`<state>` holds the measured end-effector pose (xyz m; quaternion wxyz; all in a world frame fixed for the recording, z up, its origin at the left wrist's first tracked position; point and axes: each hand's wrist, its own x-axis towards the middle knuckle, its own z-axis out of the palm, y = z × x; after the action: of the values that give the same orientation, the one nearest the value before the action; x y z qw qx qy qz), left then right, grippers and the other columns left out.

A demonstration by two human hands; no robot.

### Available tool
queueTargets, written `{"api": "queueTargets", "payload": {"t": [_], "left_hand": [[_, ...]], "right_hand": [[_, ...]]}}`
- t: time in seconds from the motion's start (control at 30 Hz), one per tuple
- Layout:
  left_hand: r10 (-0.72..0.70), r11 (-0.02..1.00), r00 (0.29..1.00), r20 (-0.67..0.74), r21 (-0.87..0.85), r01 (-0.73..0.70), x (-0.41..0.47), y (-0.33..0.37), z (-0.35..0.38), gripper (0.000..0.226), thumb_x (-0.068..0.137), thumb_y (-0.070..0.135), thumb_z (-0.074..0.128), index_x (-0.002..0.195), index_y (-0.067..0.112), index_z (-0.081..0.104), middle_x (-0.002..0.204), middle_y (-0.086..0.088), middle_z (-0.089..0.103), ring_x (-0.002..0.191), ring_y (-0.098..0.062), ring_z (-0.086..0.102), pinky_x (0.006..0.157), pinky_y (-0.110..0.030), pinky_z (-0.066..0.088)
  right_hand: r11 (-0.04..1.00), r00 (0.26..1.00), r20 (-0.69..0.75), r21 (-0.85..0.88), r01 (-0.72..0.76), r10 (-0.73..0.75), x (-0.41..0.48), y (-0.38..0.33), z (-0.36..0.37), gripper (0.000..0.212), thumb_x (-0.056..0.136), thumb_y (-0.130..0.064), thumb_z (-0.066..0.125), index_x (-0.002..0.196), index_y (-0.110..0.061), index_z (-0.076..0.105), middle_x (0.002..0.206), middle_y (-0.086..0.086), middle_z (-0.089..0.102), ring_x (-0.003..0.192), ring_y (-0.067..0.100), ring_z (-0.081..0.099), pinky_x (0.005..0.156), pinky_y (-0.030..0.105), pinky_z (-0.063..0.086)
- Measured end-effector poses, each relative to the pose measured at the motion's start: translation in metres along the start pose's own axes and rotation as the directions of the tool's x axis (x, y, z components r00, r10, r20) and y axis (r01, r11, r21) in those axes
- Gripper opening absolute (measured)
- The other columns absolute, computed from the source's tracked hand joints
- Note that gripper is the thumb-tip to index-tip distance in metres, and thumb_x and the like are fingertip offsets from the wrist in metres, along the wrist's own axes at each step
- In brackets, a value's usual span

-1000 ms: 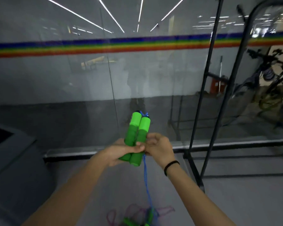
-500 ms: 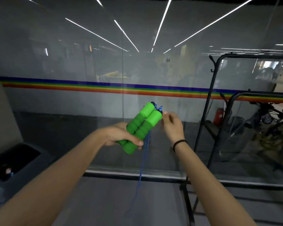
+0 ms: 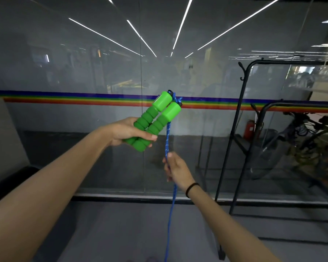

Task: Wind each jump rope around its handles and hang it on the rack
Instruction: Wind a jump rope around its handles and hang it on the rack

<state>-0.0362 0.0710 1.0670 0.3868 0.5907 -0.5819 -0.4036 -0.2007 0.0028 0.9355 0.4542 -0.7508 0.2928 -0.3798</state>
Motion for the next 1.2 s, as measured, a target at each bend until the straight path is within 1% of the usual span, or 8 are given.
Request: {"api": "queueTargets", "payload": {"t": [0.13,0.43,0.53,0.63,0.73,0.93,1.03,1.2], "left_hand": [[0.079,0.923,0.99,-0.118,0.383,-0.029,0.006,-0.007,0.0,0.024,0.064,0.01,0.083,0.077,0.017,0.065,0.074,0.0,0.067,0.068,-0.015,0.064,0.066,-0.028,0.054],[0.024,0.238,0.993,0.113,0.964,-0.116,0.012,-0.003,0.023,0.036,0.061,0.029,0.082,0.091,0.026,0.061,0.082,0.007,0.056,0.081,-0.014,0.052,0.074,-0.033,0.048],[0.013,0.325,0.961,0.275,0.908,-0.264,0.001,0.005,0.031,0.028,0.062,0.023,0.082,0.076,0.03,0.059,0.067,0.018,0.055,0.067,-0.004,0.051,0.062,-0.024,0.043],[0.112,0.741,0.923,0.369,0.588,-0.325,-0.014,0.005,0.036,0.031,0.063,0.007,0.083,0.071,0.025,0.059,0.059,0.018,0.058,0.056,0.003,0.052,0.055,-0.016,0.04],[0.252,0.909,0.941,0.225,0.279,-0.31,-0.019,-0.003,0.036,0.03,0.063,-0.004,0.079,0.084,0.014,0.066,0.071,0.014,0.067,0.068,-0.001,0.061,0.064,-0.015,0.047],[0.207,0.973,0.952,-0.225,-0.053,-0.224,-0.006,-0.015,0.034,0.035,0.069,0.004,0.077,0.101,0.007,0.063,0.086,-0.006,0.072,0.073,-0.019,0.069,0.069,-0.03,0.056],[0.225,0.932,0.934,-0.277,0.34,-0.123,-0.001,-0.026,0.031,0.05,0.06,0.02,0.086,0.105,0.017,0.062,0.093,-0.004,0.071,0.085,-0.022,0.068,0.078,-0.034,0.055],[0.245,0.434,0.953,-0.179,0.899,0.057,-0.008,-0.024,0.039,0.068,0.066,0.034,0.08,0.127,0.035,0.049,0.112,-0.001,0.066,0.104,-0.025,0.06,0.077,-0.031,0.045]], "right_hand": [[0.758,0.954,0.294,-0.609,0.234,-0.058,-0.019,-0.032,-0.001,0.035,0.098,-0.036,0.03,0.097,-0.008,0.051,0.091,0.021,0.063,0.083,0.035,0.059,0.073,0.039,0.045],[0.423,0.863,0.504,-0.773,0.473,-0.046,0.012,-0.123,-0.053,0.031,0.086,-0.042,0.057,0.087,-0.013,0.068,0.086,0.01,0.068,0.076,0.021,0.057,0.068,0.03,0.041],[0.67,0.843,0.535,-0.608,0.426,-0.051,0.022,-0.128,-0.075,0.025,0.074,-0.035,0.072,0.07,-0.011,0.069,0.064,0.0,0.066,0.059,0.006,0.052,0.06,0.022,0.039],[0.964,0.866,0.493,-0.18,0.194,-0.082,0.018,-0.118,-0.088,0.017,0.083,-0.01,0.061,0.066,-0.008,0.061,0.045,-0.012,0.058,0.043,-0.002,0.048,0.047,0.009,0.036],[0.886,0.81,0.579,0.419,-0.2,-0.092,0.008,-0.089,-0.079,0.023,0.088,-0.023,0.057,0.068,-0.013,0.059,0.046,-0.011,0.05,0.044,0.002,0.045,0.045,0.019,0.035],[0.977,0.932,0.361,-0.206,0.052,0.026,0.003,-0.062,-0.069,0.035,0.099,-0.03,0.033,0.073,-0.016,0.051,0.05,-0.008,0.039,0.035,0.0,0.032,0.037,0.011,0.029],[0.781,0.883,0.468,-0.561,0.273,0.028,-0.002,-0.077,-0.061,0.026,0.097,-0.028,0.04,0.076,-0.02,0.054,0.061,-0.007,0.048,0.049,0.002,0.046,0.047,0.012,0.038],[0.464,0.858,0.513,-0.769,0.441,0.035,0.014,-0.099,-0.055,0.025,0.09,-0.034,0.054,0.089,-0.011,0.063,0.085,0.008,0.061,0.078,0.02,0.052,0.07,0.029,0.041]]}}
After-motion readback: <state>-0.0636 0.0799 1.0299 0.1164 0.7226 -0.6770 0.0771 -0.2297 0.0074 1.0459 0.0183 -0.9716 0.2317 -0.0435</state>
